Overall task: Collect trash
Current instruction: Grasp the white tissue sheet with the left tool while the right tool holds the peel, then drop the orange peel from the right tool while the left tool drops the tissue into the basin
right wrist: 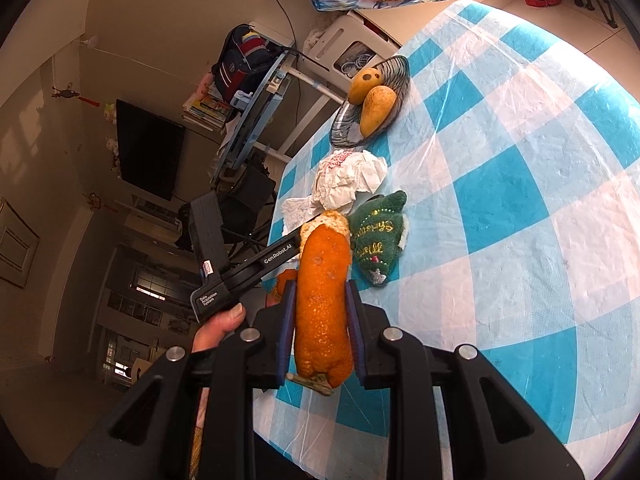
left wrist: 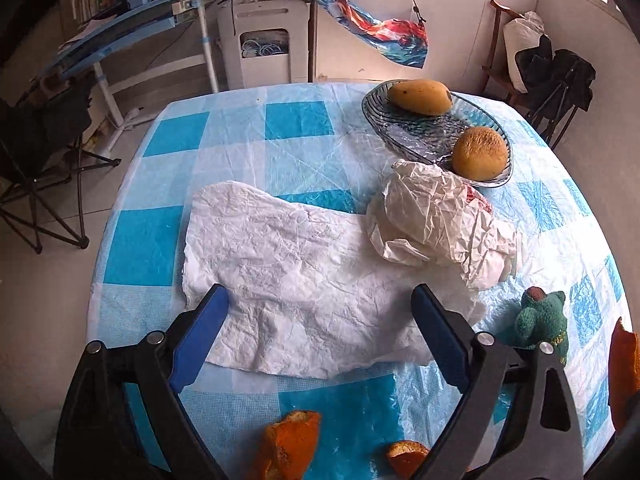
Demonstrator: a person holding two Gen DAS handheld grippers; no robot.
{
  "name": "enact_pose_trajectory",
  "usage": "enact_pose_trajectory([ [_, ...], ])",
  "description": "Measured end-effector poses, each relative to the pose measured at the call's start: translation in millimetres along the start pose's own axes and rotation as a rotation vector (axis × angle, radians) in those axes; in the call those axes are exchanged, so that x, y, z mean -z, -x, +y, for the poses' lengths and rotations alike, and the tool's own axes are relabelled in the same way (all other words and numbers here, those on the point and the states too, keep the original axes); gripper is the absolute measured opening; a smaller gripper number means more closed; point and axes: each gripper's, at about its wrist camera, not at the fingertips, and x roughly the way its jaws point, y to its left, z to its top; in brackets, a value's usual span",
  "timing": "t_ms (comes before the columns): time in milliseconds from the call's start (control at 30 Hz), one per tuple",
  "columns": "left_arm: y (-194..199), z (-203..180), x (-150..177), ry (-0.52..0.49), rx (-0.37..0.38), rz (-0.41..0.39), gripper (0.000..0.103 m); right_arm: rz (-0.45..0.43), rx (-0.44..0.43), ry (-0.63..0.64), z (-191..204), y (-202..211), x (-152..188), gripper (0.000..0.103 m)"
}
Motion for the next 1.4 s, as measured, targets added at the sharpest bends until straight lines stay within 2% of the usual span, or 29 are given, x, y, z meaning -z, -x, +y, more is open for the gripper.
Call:
enact_pose_trajectory([
  [33,1,-3,0,-0.022,0.0,-0.008,0.069,0.001,-0.004,-0.002,0,0,0,0.026],
  [67,1,-7,0,-0.036,-0.001,-0.015,0.058,0.003,-0.009,-0.004,0,-1,-1,0.026],
  [100,3,-8,1,-0.047,-0.001,-0.026,0.042,0.004,-0.012,-0.005,0,-1,-1,0.026],
  [133,5,-8,2,-0.048,0.002,-0.033,0.034,0.005,-0.014,-0.005,0,-1,0,0.026],
  [167,7,-6,3,-0.037,0.007,-0.036,0.018,0.006,-0.015,-0.004,1,-1,0,0.026],
  [200,8,-3,3,-0.019,0.012,-0.036,0.007,0.005,-0.016,-0.004,1,0,0,0.026],
  [233,10,2,4,0.006,0.019,-0.039,0.005,0.005,-0.017,-0.003,2,1,1,0.026],
  [367,31,24,11,0.081,0.008,-0.087,0.004,-0.003,-0.015,-0.002,2,5,3,0.026],
  [500,71,43,17,0.133,0.018,-0.164,0.004,-0.01,-0.008,0.001,2,9,5,0.026],
  [733,142,59,30,0.201,0.087,-0.272,0.004,-0.02,0.016,0.023,4,10,5,0.026],
  [900,189,53,66,0.214,0.132,-0.313,0.004,-0.015,0.025,0.09,18,15,12,0.026],
  [1033,219,43,112,0.201,0.151,-0.31,0.004,0.012,0.017,0.162,35,19,32,0.026],
  [1133,237,36,147,0.186,0.145,-0.301,0.004,0.089,0.028,0.217,43,14,66,0.027],
  [1333,261,39,201,0.201,0.143,-0.276,0.004,0.337,0.131,0.429,67,-9,145,0.027],
  [1400,266,39,216,0.211,0.141,-0.269,0.004,0.416,0.161,0.461,66,-16,169,0.027],
])
